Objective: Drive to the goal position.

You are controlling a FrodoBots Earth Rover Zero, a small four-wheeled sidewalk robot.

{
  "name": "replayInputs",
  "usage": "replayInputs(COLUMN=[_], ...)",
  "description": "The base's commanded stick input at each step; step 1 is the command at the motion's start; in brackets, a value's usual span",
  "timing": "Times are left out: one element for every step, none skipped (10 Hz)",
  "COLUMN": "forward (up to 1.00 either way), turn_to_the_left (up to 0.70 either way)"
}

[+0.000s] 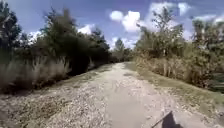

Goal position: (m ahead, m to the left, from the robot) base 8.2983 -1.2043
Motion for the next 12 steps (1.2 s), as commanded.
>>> replayInputs(forward=[0.85, 0.85, 0.85, 0.85, 0.85, 0.85, 0.85, 0.85, 0.85, 0.85, 0.85, 0.85], turn_to_the_left=[0.00, 0.00, 0.00, 0.00, 0.00, 0.00, 0.00, 0.00, 0.00, 0.00, 0.00, 0.00])
